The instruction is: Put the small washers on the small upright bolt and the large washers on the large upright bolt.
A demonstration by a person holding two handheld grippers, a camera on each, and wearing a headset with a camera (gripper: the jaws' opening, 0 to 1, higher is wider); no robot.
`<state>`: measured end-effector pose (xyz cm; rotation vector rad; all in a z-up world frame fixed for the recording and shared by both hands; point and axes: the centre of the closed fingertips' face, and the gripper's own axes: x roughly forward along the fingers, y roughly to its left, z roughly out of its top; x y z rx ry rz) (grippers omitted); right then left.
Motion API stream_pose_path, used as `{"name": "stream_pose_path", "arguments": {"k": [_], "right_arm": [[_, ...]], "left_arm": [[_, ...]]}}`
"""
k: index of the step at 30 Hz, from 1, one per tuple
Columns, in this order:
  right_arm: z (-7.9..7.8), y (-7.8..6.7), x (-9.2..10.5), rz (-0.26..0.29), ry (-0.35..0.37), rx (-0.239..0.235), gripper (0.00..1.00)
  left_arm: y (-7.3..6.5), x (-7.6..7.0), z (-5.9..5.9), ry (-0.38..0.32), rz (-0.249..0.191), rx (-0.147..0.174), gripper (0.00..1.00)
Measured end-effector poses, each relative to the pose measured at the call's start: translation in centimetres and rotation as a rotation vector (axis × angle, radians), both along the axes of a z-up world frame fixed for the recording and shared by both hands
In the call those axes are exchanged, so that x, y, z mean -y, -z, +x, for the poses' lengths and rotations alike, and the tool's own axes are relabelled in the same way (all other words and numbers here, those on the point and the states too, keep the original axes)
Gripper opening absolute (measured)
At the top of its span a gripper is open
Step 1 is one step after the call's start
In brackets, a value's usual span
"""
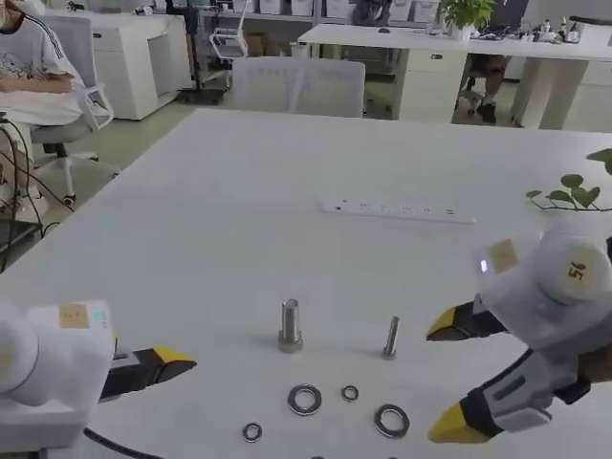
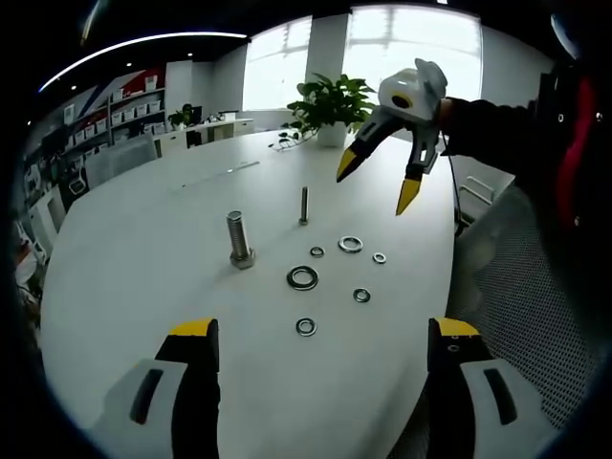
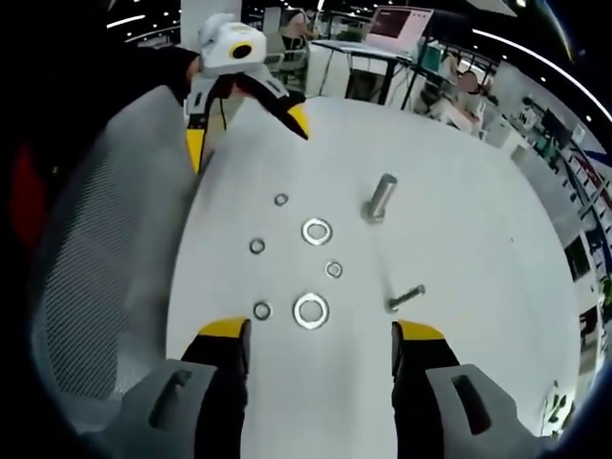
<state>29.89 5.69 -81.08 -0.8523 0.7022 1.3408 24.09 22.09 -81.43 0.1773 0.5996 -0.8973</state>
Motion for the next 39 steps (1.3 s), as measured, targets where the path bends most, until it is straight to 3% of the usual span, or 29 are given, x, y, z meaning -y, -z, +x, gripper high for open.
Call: {"name": "stream_pose_path", "arguments": {"k": [17,39], "right_arm": [[-0.1,2.3,-1.2,-0.117,-0.069,-0.034,0.45],[-0.1,5.8,-1.6,-0.268,-0.138,-0.054,0.34]], "left_arm": [[-0.1,0.2,0.0,0.005,0.0,0.003,0.89],[-0.2,0.0,0.1,0.004,0.001,0.012,0.88]]}}
